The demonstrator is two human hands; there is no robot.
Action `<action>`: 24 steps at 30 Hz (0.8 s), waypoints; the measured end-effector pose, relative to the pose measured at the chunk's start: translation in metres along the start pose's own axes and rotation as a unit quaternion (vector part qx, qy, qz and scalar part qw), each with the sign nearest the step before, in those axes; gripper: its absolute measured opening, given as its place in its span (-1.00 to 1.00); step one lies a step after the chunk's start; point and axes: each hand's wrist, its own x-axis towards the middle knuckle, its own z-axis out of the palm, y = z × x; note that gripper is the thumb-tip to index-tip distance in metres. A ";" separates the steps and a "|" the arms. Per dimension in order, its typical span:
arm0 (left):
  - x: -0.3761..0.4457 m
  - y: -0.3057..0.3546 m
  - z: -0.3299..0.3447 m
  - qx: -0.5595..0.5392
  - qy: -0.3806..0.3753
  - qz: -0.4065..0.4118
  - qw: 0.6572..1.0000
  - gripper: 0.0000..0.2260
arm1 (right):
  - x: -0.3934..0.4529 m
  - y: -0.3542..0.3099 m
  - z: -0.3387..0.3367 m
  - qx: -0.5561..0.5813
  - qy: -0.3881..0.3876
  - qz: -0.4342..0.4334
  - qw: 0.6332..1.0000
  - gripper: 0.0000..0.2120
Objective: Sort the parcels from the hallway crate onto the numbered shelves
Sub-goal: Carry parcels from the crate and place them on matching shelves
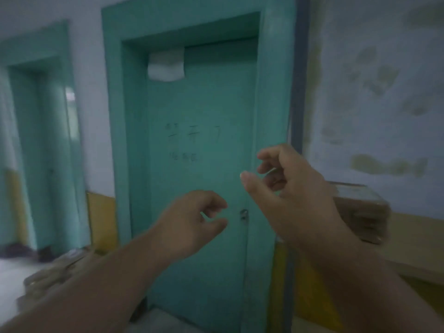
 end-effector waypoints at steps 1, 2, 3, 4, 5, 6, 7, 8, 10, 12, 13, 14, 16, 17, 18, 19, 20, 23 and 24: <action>-0.017 -0.023 -0.017 0.015 0.003 -0.008 1.000 -0.65 | -0.002 -0.016 0.027 0.014 -0.009 -0.008 1.000 -0.66; -0.034 -0.045 -0.034 0.027 0.004 -0.022 0.999 -0.66 | -0.003 -0.030 0.055 0.027 -0.018 -0.017 0.999 -0.67; -0.049 -0.065 -0.051 0.038 0.003 -0.040 0.998 -0.69 | -0.003 -0.043 0.083 0.038 -0.030 -0.023 0.999 -0.66; -0.061 -0.083 -0.067 0.046 0.003 -0.057 0.997 -0.74 | -0.003 -0.056 0.109 0.046 -0.044 -0.026 0.998 -0.64; -0.072 -0.101 -0.083 0.053 0.004 -0.074 0.996 -0.77 | -0.001 -0.067 0.135 0.054 -0.059 -0.028 0.996 -0.62; -0.081 -0.119 -0.096 0.064 0.004 -0.089 0.994 -0.80 | 0.001 -0.076 0.159 0.061 -0.074 -0.030 0.995 -0.60; -0.089 -0.137 -0.108 0.078 0.003 -0.105 0.991 -0.80 | 0.004 -0.084 0.183 0.068 -0.088 -0.031 0.993 -0.59; -0.096 -0.158 -0.119 0.091 0.005 -0.119 0.989 -0.79 | 0.006 -0.090 0.206 0.077 -0.103 -0.032 0.991 -0.59; -0.108 -0.201 -0.136 0.105 0.014 -0.143 0.984 -0.79 | 0.014 -0.096 0.252 0.089 -0.128 -0.038 0.987 -0.61; -0.114 -0.243 -0.149 0.114 0.021 -0.174 0.978 -0.80 | 0.023 -0.098 0.298 0.094 -0.145 -0.042 0.984 -0.62; -0.116 -0.264 -0.154 0.120 0.020 -0.188 0.975 -0.80 | 0.028 -0.098 0.323 0.095 -0.153 -0.047 0.983 -0.61; -0.117 -0.283 -0.158 0.128 0.024 -0.195 0.972 -0.80 | 0.034 -0.098 0.348 0.099 -0.162 -0.054 0.980 -0.62; -0.117 -0.320 -0.168 0.135 0.025 -0.218 0.966 -0.84 | 0.046 -0.098 0.400 0.111 -0.186 -0.062 0.974 -0.64; -0.116 -0.337 -0.177 0.120 0.024 -0.238 0.964 -0.86 | 0.055 -0.099 0.425 0.119 -0.200 -0.061 0.971 -0.66; -0.116 -0.353 -0.186 0.111 0.025 -0.258 0.959 -0.87 | 0.064 -0.102 0.451 0.127 -0.214 -0.058 0.967 -0.67; -0.117 -0.371 -0.197 0.119 0.030 -0.273 0.954 -0.87 | 0.072 -0.106 0.476 0.136 -0.228 -0.056 0.962 -0.68; -0.120 -0.390 -0.210 0.142 0.033 -0.285 0.947 -0.85 | 0.080 -0.111 0.502 0.144 -0.241 -0.057 0.958 -0.68; -0.130 -0.450 -0.250 0.173 0.040 -0.330 0.927 -0.80 | 0.093 -0.128 0.581 0.168 -0.274 -0.057 0.945 -0.66; -0.133 -0.471 -0.262 0.180 0.043 -0.341 0.922 -0.80 | 0.096 -0.135 0.608 0.174 -0.285 -0.058 0.941 -0.67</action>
